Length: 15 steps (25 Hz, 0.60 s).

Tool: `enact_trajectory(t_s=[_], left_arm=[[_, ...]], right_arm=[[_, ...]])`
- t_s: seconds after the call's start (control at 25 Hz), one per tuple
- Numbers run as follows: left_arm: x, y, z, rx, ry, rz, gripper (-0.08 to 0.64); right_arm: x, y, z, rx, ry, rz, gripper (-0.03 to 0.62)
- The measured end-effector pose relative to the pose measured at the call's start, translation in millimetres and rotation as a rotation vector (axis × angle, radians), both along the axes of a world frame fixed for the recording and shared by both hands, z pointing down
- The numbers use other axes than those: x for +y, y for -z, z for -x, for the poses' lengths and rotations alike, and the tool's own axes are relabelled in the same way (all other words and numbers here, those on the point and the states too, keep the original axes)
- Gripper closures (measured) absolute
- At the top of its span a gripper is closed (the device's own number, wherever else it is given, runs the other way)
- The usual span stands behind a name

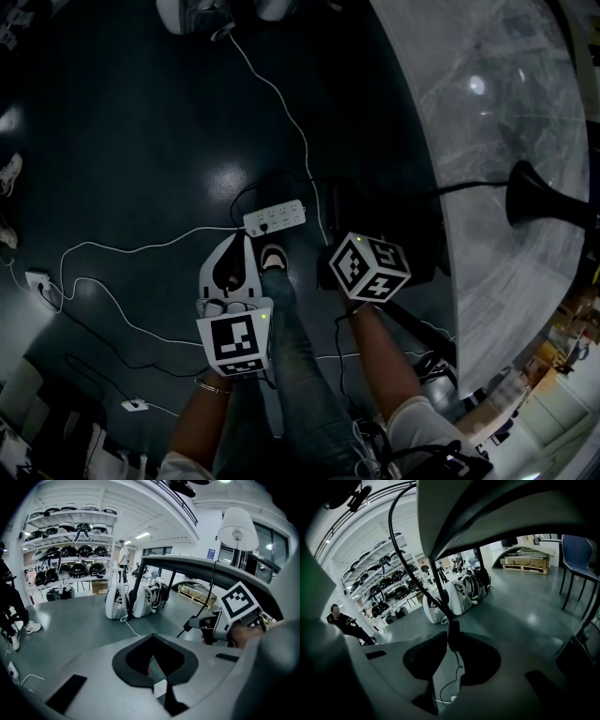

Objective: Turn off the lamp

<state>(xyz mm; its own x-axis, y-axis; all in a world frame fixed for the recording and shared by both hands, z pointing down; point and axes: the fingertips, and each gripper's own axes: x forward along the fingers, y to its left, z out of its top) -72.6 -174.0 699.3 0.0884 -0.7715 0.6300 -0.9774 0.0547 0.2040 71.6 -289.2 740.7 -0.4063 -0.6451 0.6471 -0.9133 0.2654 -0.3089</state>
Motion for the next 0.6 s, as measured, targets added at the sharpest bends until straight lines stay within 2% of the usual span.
enact_trajectory(t_s=[0.2,0.6], left_arm=[[1.1,3.2,0.8,0.001,-0.006,-0.007,0.566],[18.8,12.0,0.8,0.001,-0.030,-0.022,0.566]], right_arm=[[2.4,4.1,1.2,0.001,0.002,-0.011,0.495],[26.1,17.9,-3.6,0.020,-0.013,-0.040,0.494]])
